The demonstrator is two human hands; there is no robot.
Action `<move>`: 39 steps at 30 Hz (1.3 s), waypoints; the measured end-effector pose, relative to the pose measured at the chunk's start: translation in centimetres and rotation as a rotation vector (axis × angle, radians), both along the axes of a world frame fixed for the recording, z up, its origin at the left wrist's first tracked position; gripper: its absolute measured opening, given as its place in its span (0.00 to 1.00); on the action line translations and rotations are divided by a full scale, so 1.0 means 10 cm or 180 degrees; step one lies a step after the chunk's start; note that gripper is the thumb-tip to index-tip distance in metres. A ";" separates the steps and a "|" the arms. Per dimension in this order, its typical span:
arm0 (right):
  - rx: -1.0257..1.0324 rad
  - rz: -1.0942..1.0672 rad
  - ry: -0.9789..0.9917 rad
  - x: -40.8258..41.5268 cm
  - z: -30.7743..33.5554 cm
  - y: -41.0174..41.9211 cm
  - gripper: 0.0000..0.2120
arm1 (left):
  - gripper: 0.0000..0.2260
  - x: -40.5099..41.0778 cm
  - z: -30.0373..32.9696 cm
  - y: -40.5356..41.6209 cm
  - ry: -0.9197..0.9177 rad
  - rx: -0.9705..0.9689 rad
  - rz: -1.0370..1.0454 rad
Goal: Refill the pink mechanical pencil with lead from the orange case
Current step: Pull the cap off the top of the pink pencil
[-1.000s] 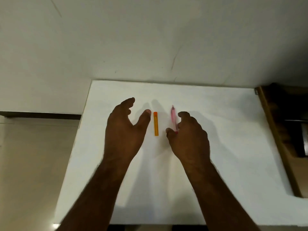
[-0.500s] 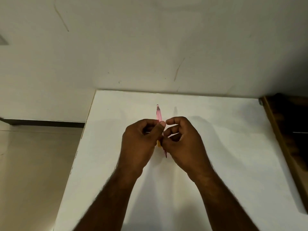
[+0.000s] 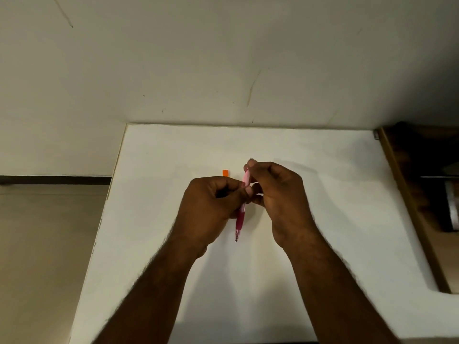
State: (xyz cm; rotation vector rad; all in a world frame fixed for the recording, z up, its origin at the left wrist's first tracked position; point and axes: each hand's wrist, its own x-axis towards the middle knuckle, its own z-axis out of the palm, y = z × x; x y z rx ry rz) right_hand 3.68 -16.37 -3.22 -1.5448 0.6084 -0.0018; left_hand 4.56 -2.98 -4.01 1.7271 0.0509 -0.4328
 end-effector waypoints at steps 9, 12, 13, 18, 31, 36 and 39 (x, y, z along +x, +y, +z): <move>0.0129 -0.0283 0.0000 0.01 -0.06 -0.03 0.12 | 0.06 0.01 0.02 0.01 0.0129 0.0088 -0.0236; 0.0340 -0.0332 0.0084 0.01 -0.05 -0.03 0.10 | 0.05 0.02 0.02 0.03 0.0127 0.0093 -0.0295; 0.0511 -0.0402 0.0115 0.02 -0.05 -0.06 0.08 | 0.05 0.02 0.02 0.03 0.0138 0.0123 -0.0345; -0.0323 -0.0532 0.0287 0.02 -0.15 -0.28 0.07 | 0.05 -0.01 0.00 0.05 0.0251 0.0150 -0.0252; -0.3268 0.0319 0.0619 -0.06 -0.41 -0.18 0.13 | 0.07 0.00 0.01 0.07 0.0296 0.0341 -0.0184; -0.3343 0.0339 0.0625 -0.05 -0.43 -0.17 0.15 | 0.07 0.00 0.01 0.10 0.0307 0.0390 -0.0241; -0.3345 0.0341 0.0629 -0.05 -0.44 -0.16 0.16 | 0.06 0.00 0.00 0.11 0.0311 0.0378 -0.0241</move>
